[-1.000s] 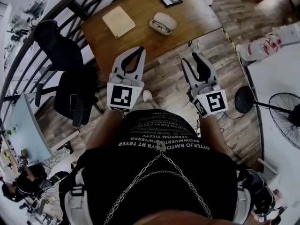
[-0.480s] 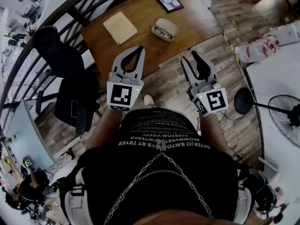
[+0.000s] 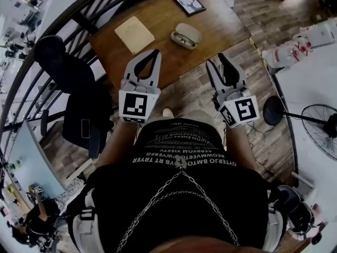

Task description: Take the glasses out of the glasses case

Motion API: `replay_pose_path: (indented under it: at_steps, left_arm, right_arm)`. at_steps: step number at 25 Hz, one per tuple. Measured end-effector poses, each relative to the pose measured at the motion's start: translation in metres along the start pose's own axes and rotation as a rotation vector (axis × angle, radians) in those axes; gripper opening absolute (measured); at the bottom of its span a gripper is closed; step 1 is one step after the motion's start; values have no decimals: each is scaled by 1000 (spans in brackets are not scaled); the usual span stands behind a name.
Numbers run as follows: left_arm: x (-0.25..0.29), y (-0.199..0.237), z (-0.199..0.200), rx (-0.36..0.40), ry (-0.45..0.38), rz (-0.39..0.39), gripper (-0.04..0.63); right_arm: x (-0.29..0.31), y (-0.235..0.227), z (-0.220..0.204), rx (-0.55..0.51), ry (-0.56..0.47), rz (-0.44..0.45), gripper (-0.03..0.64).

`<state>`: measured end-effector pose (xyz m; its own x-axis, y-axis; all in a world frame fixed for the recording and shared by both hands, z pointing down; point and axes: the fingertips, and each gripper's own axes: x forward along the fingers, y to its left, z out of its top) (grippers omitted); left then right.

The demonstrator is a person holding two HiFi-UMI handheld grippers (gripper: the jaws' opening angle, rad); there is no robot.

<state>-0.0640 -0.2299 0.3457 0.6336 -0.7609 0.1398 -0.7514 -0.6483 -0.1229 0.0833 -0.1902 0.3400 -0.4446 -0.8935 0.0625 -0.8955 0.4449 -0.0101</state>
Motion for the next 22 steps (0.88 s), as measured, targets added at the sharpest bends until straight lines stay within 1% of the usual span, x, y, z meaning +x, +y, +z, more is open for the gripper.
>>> replay_pose_path:
  at_steps: [6, 11, 15, 22]
  left_arm:
    - [6, 0, -6, -13, 12, -10, 29]
    - [14, -4, -9, -9, 25, -15, 29]
    - [23, 0, -9, -7, 32, 6, 29]
    - [48, 25, -11, -4, 51, 47, 28]
  right_arm:
    - [-1, -5, -5, 11, 13, -13, 140]
    - [4, -10, -11, 21, 20, 7, 133]
    - [16, -20, -15, 30, 19, 31, 132]
    - [55, -43, -17, 34, 20, 63, 132]
